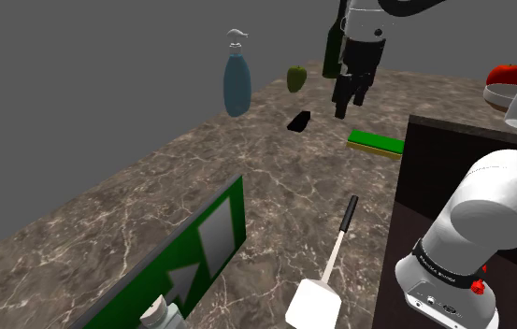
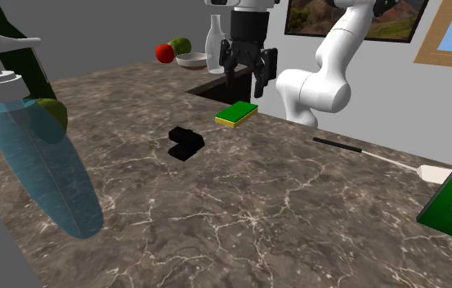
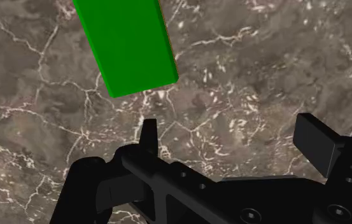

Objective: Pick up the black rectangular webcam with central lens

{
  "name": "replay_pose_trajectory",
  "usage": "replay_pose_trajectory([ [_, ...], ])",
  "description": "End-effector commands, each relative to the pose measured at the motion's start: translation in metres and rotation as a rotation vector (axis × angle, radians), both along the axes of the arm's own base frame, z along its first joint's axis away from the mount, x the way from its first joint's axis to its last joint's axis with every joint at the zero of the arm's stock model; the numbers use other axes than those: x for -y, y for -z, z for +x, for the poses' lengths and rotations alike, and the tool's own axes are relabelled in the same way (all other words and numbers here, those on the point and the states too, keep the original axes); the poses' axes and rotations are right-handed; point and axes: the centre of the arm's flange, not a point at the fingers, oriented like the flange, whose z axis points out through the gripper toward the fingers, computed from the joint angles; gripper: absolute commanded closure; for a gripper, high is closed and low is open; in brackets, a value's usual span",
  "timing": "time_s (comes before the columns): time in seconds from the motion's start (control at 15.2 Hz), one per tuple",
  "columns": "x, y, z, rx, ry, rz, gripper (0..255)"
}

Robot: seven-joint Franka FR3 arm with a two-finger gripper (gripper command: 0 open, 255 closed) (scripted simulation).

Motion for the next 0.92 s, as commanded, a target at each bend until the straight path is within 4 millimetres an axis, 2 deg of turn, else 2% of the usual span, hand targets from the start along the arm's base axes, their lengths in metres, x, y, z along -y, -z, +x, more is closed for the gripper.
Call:
replay_pose_trajectory([
  [0.0,0.0,0.0,0.0,0.0,0.0,0.0,0],
  [0.86,0.002,0.059,0.186,-0.163,-0.094,-0.034,0],
])
